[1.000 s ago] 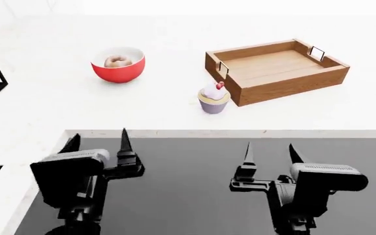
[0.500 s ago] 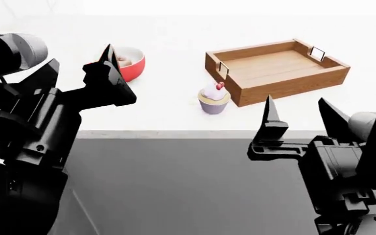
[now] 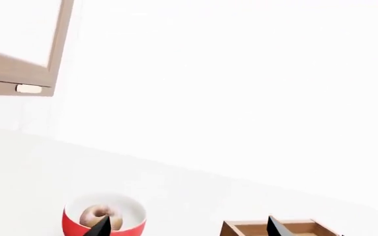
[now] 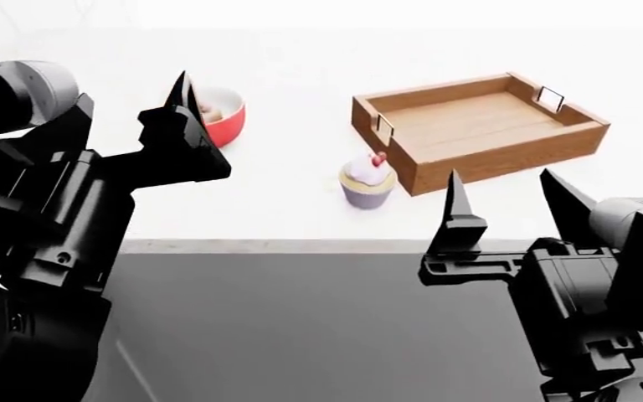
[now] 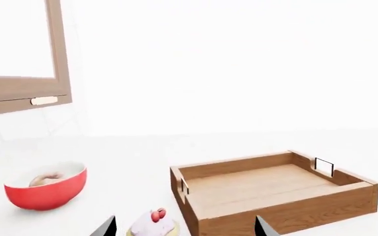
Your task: Pick up the bowl with donut and place it on the tray. Pick up the cupcake and place it on the tray.
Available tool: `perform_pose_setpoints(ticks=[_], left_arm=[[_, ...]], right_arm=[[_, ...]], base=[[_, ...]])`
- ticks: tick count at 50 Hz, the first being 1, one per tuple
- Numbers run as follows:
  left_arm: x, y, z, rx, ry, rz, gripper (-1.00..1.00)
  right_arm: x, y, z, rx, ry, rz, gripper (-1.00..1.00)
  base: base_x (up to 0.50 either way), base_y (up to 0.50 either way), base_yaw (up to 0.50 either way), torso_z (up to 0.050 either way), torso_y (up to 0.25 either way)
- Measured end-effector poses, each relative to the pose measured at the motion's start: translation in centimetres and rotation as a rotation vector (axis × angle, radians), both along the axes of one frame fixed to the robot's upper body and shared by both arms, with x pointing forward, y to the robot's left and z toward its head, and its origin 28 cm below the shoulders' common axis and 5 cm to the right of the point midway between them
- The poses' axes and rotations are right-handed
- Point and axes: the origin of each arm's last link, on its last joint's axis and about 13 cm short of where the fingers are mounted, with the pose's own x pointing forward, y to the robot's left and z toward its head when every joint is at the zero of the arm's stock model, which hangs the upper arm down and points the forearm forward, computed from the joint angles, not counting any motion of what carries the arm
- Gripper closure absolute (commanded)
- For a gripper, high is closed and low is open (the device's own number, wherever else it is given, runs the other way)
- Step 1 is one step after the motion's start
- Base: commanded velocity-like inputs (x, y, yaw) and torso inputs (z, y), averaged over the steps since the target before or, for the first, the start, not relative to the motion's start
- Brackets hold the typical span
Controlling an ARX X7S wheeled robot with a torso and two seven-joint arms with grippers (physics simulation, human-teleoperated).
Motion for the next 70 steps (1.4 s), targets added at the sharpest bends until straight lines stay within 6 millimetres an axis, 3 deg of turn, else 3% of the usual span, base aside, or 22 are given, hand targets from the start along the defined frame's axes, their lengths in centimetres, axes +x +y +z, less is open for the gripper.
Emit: perform_pose_setpoints(ticks=[70], left_arm=[[0.27,0.36,-0.53,0.016,-0.001,0.005,-1.0]], right_arm=[[0.16,0.34,-0.26,-0.009,0.006,0.038,-1.0]], base=[[0.19,0.0,0.0,0.0,0.0]])
